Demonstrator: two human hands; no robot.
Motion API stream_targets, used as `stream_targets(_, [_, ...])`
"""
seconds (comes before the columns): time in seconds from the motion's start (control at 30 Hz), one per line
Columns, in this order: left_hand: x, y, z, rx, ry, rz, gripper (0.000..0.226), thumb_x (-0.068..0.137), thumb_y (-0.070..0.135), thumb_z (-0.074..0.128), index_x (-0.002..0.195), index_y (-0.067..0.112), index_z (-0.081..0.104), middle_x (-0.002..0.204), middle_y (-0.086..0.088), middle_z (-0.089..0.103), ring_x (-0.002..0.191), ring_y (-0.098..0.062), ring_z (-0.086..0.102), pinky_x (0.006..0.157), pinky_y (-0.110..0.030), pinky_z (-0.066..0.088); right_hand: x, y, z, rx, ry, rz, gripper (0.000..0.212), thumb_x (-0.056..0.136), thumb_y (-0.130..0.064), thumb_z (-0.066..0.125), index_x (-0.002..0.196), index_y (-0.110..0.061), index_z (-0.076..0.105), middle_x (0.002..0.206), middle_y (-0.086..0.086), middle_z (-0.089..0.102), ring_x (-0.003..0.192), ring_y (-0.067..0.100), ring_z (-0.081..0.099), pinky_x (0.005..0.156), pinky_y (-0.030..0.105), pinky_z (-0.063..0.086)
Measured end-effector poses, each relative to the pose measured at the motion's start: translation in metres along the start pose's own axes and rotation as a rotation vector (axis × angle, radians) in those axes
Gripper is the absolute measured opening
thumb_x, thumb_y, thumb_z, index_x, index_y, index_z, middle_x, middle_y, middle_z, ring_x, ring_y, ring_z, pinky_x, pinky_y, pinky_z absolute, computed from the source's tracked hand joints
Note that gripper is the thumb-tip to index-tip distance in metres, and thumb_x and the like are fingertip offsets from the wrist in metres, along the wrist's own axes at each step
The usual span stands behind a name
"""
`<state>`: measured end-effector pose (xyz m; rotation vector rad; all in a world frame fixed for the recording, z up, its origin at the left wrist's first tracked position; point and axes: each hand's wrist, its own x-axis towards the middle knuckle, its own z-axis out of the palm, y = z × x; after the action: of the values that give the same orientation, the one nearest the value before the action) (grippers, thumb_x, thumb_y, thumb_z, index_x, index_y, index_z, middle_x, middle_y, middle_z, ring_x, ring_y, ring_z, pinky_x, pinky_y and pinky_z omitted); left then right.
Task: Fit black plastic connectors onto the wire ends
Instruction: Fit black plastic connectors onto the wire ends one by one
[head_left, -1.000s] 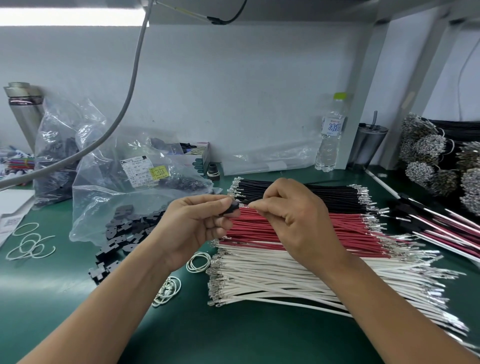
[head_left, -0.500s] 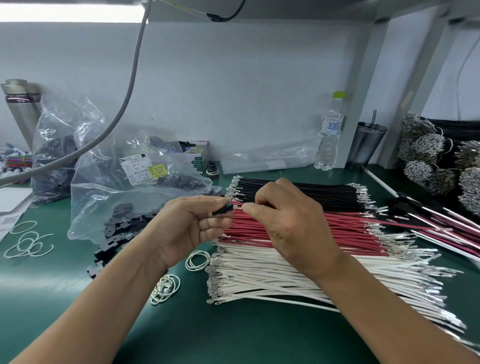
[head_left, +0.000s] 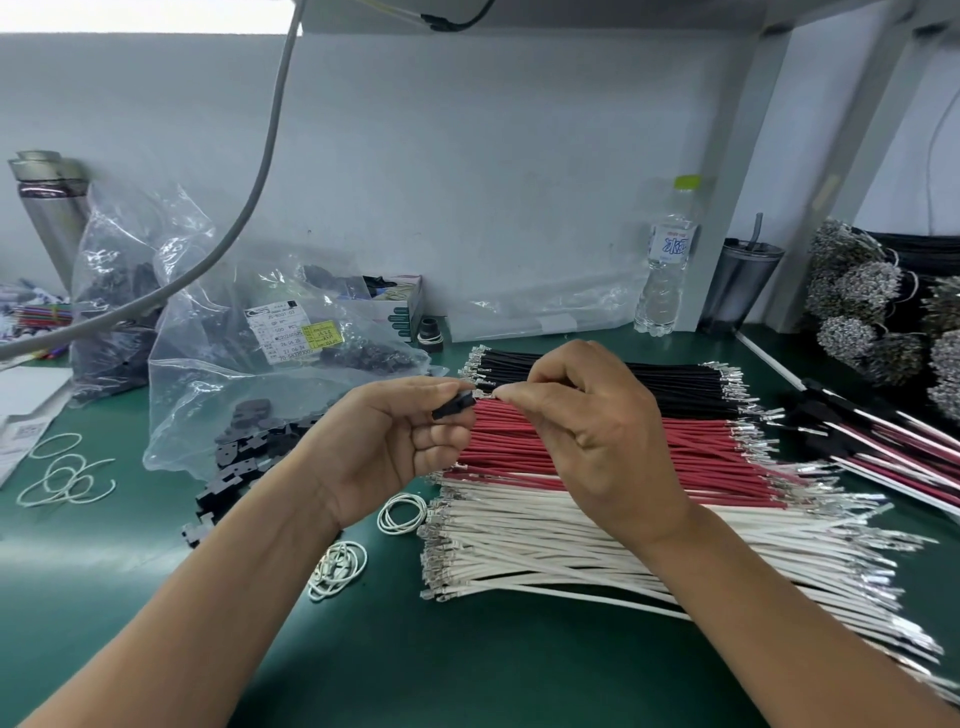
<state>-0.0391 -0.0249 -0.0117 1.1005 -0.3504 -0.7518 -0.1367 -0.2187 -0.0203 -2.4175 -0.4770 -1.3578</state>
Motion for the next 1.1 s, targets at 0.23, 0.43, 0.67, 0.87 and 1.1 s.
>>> stream_targets(0.23, [0.0, 0.001, 0.0, 0.076, 0.033, -0.017, 0.021, 0.081, 0.01, 0.067, 0.099, 0.001, 0.075, 0.08, -0.014, 0.072, 0.057, -0.016, 0.068, 0.053, -0.023, 0.059, 0.004, -0.001, -0.006, -0.187, -0.117, -0.134, 0.017, 0.091, 0.001, 0.069, 0.104, -0.006, 0.077, 0.082, 0.006, 0.058, 0.075, 0.023, 0.051, 0.052, 0.039, 0.048])
stream_targets(0.43, [0.0, 0.0, 0.001, 0.082, 0.06, -0.014, 0.023, 0.08, 0.011, 0.069, 0.1, 0.001, 0.075, 0.081, -0.014, 0.073, 0.057, -0.016, 0.068, 0.053, -0.024, 0.06, 0.002, -0.005, -0.004, -0.231, -0.111, -0.117, 0.014, 0.089, 0.003, 0.07, 0.099, -0.006, 0.076, 0.082, 0.005, 0.057, 0.075, 0.021, 0.05, 0.049, 0.038, 0.046])
stream_targets(0.67, [0.001, -0.005, 0.004, 0.102, 0.125, 0.014, 0.028, 0.076, 0.018, 0.075, 0.097, 0.001, 0.079, 0.081, -0.016, 0.073, 0.06, -0.017, 0.07, 0.054, -0.025, 0.06, -0.001, -0.011, 0.008, 0.0, -0.08, 0.136, 0.009, 0.092, -0.009, 0.071, 0.099, -0.007, 0.077, 0.084, 0.001, 0.057, 0.079, 0.017, 0.055, 0.067, 0.035, 0.05])
stream_targets(0.87, [0.001, -0.007, 0.011, 0.025, 0.159, 0.101, 0.025, 0.076, 0.024, 0.077, 0.092, 0.004, 0.08, 0.08, -0.014, 0.075, 0.063, -0.017, 0.074, 0.054, -0.024, 0.06, -0.001, -0.02, 0.011, -0.092, -0.068, 0.168, 0.009, 0.093, -0.01, 0.07, 0.099, -0.01, 0.075, 0.088, -0.001, 0.061, 0.082, 0.016, 0.058, 0.067, 0.033, 0.052])
stream_targets(1.1, [-0.002, -0.004, 0.011, 0.106, 0.154, 0.044, 0.029, 0.064, 0.031, 0.085, 0.082, 0.007, 0.082, 0.078, -0.015, 0.074, 0.06, -0.018, 0.073, 0.052, -0.024, 0.06, 0.0, -0.006, 0.002, -0.173, -0.143, -0.005, 0.017, 0.087, 0.004, 0.072, 0.099, -0.007, 0.076, 0.082, 0.002, 0.057, 0.076, 0.019, 0.051, 0.058, 0.037, 0.049])
